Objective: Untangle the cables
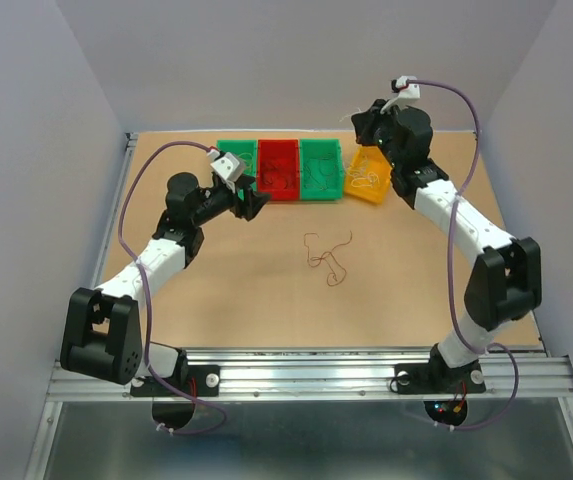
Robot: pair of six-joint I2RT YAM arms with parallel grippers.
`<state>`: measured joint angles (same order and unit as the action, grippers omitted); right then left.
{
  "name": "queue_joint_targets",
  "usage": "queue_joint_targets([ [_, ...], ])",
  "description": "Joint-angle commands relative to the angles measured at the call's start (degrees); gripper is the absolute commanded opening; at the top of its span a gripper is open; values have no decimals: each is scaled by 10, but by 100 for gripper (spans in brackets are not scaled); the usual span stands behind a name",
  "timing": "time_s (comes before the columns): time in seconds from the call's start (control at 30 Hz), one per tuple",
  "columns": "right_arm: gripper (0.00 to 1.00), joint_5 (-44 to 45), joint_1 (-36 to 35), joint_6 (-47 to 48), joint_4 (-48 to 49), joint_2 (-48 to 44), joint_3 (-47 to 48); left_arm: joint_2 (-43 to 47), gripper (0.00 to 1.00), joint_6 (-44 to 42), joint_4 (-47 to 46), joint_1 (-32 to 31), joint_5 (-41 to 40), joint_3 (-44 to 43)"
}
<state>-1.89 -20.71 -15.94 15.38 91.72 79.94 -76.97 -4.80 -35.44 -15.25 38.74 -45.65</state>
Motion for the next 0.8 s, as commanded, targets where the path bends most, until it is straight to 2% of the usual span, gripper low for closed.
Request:
queue_joint_targets([
  [0.0, 1, 13, 34, -36, 3, 63, 54, 26, 72, 0, -24, 3, -16, 1],
  [0.2, 0, 73, 66, -55, 31, 175, 114, 32, 72, -1, -24, 2, -15, 4],
  [0.3, 1, 102, 69, -53, 49, 207, 115, 32, 72, -2, -25, 2, -15, 4],
  [0.43, 1, 134, 77, -56, 109, 242, 68, 33, 72, -4, -25, 2, -16, 5],
  [0.6, 0, 188, 95, -71, 133, 266, 37, 38, 72, -3, -26, 2, -13, 6],
  [0.77, 1, 189, 115, -98, 160, 264, -9, 36, 72, -4, -27, 2, -15, 6],
])
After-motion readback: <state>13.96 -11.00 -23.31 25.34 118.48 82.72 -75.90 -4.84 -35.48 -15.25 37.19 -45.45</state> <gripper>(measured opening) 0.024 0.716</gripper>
